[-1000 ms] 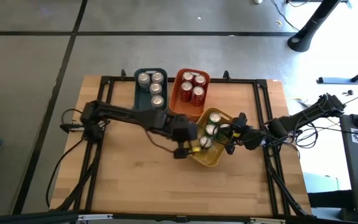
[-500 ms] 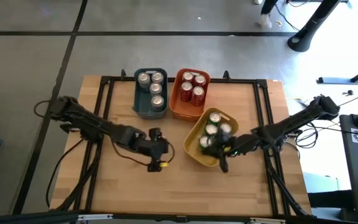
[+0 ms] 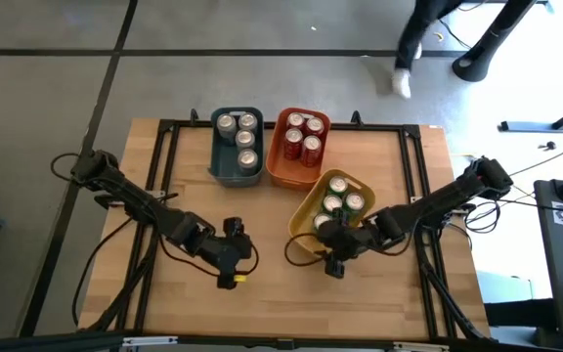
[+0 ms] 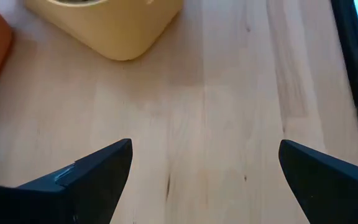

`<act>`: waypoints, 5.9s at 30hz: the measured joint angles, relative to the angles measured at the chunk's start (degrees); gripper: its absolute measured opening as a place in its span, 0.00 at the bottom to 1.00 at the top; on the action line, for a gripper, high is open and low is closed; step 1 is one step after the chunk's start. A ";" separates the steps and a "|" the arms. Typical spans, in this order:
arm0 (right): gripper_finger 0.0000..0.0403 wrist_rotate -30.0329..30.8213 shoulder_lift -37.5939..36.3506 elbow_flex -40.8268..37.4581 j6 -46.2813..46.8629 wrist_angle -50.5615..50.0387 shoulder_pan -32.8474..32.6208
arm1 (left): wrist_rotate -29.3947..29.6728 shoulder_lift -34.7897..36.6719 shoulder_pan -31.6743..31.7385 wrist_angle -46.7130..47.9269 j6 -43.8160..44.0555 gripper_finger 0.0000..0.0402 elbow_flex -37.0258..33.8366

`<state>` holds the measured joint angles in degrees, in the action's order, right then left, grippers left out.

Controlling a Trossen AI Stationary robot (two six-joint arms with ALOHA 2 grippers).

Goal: Sort soda cans
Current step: Move the yellow bin to the right of the orange bin, then return to Home Position

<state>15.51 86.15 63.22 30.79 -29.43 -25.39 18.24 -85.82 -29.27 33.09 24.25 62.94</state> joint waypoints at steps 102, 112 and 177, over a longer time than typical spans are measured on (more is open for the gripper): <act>0.38 -2.60 5.56 9.85 -36.64 -46.06 30.30 | 2.56 0.48 2.00 0.41 -6.59 0.97 0.02; 0.35 -10.64 -7.37 10.68 -27.73 -34.11 19.88 | 2.59 4.13 5.31 -1.66 -15.27 0.97 -0.36; 0.01 -8.93 -80.54 -62.51 -17.77 34.03 18.64 | -7.92 74.18 27.53 -44.18 -17.14 0.01 -62.38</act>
<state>6.57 5.61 0.71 13.01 4.60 -6.74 10.31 -11.64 -1.74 -11.09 7.11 0.56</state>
